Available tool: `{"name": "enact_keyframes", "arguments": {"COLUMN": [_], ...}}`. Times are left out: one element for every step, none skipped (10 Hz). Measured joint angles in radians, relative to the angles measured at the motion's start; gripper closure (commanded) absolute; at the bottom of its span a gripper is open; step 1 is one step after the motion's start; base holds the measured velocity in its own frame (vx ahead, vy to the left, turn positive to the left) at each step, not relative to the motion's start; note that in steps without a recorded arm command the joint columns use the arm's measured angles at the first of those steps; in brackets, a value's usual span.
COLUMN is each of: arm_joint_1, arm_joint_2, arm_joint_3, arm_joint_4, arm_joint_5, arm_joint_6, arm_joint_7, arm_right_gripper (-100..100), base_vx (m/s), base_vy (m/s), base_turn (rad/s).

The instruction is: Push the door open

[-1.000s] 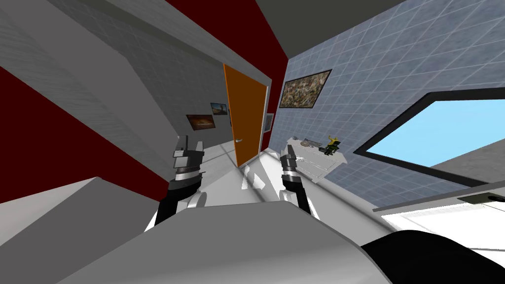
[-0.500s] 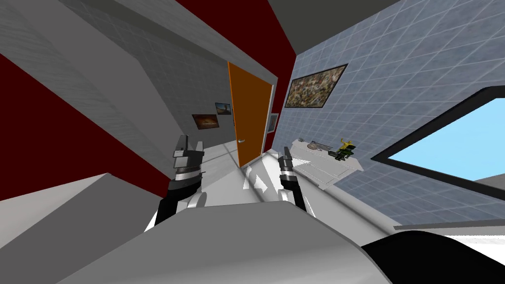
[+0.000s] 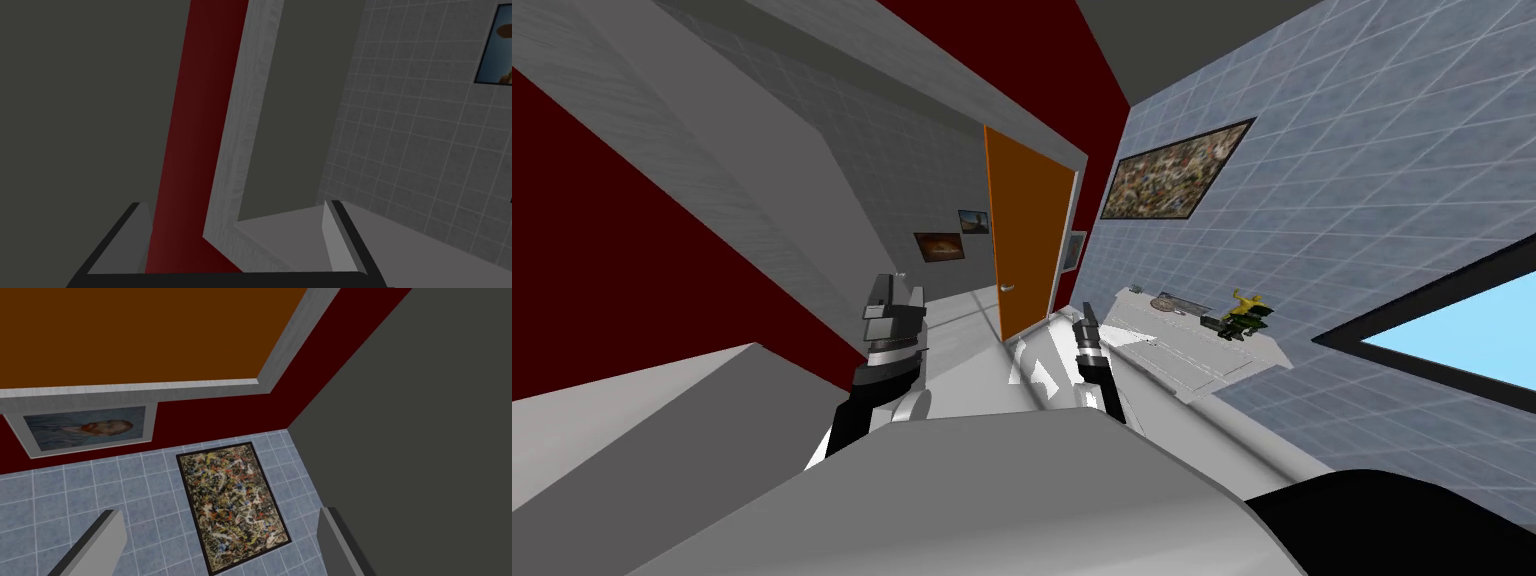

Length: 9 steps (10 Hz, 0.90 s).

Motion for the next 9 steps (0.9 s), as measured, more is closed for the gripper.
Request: {"name": "enact_keyframes", "arguments": {"arm_joint_1": [-0.013,-0.025,-0.037,-0.044,-0.058,-0.072,-0.081,-0.090,-0.101], "arm_joint_2": [-0.002,-0.007,-0.008,-0.014,-0.021,-0.027,-0.028,-0.029,-0.033], "arm_joint_3": [-0.001,-0.003,-0.002,-0.004,-0.009,-0.013,-0.014,-0.015,-0.017], "arm_joint_4": [0.028,0.062,0.088,0.115,0.147,0.176,0.193,0.221,0.249], "arm_joint_5": [-0.002,-0.005,-0.006,-0.010,-0.015,-0.019,-0.020,-0.022,-0.025], "arm_joint_6": [-0.006,-0.017,-0.023,-0.031,-0.040,-0.047,-0.049,-0.057,-0.065], "arm_joint_7": [0.001,0.001,0.003,0.002,0.000,-0.001,-0.001,0.000,0.000], "arm_right_gripper": [-100,-100,-100,-100,-100,-100,-100,-100,-100], "base_vx": [0.092,0.088,0.090,0.083,0.090,0.064,0.057,0.071,0.085], "base_vy": [-0.027,-0.026,-0.028,-0.022,-0.033,-0.034,-0.019,-0.026,-0.031], "base_turn": [0.154,0.168,0.166,0.183,0.179,0.048,0.100,0.188,0.194]}}
